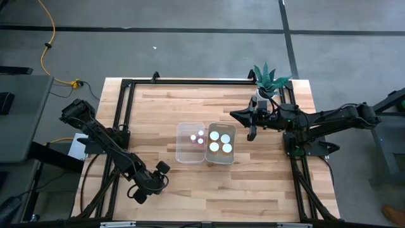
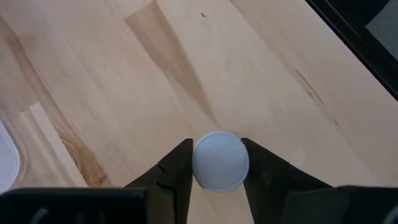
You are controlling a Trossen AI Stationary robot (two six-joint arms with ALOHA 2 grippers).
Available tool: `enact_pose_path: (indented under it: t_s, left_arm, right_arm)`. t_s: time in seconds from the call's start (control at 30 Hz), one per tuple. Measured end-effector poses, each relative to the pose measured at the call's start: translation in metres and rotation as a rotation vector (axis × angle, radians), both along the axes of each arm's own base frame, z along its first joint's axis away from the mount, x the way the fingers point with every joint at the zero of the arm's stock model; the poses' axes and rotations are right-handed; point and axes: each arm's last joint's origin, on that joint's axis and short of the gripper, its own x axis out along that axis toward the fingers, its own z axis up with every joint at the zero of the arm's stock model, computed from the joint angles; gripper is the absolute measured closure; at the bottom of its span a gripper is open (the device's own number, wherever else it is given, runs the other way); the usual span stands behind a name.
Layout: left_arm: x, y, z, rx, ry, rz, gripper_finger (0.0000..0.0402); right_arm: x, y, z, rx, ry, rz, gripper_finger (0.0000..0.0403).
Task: Pick and place medicine bottles into bin by pill shape (circle, oval)
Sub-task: Put the small pink pill bottle into the transparent bin
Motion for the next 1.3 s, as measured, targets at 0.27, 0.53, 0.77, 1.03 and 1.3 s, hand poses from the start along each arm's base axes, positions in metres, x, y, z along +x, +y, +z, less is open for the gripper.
enact_pose_path:
  t_s: [0.27, 0.53, 0.77, 1.03, 1.3]
  left_arm:
    - [-0.005, 0.011, 0.026, -0.045, -0.064, 0.024, 0.0291]
    - [-0.014, 0.064, 0.095, 0.000, -0.294, 0.231, 0.0290]
    - [0.014, 0.132, 0.123, 0.081, -0.312, 0.455, 0.0289]
    - [0.054, 0.195, 0.083, -0.027, -0.090, 0.620, 0.0289]
    - [0.075, 0.213, 0.051, -0.003, -0.027, 0.632, 0.0289]
  right_arm:
    - [0.000, 0.000, 0.000, 0.000, 0.000, 0.000, 0.0402]
    - [0.000, 0.000, 0.000, 0.020, 0.001, 0.002, 0.0402]
    - [0.000, 0.000, -0.003, 0.025, 0.025, 0.003, 0.0402]
    - [0.000, 0.000, -0.003, 0.025, 0.032, 0.003, 0.0402]
    - [0.000, 0.000, -0.004, 0.025, 0.038, 0.003, 0.0402]
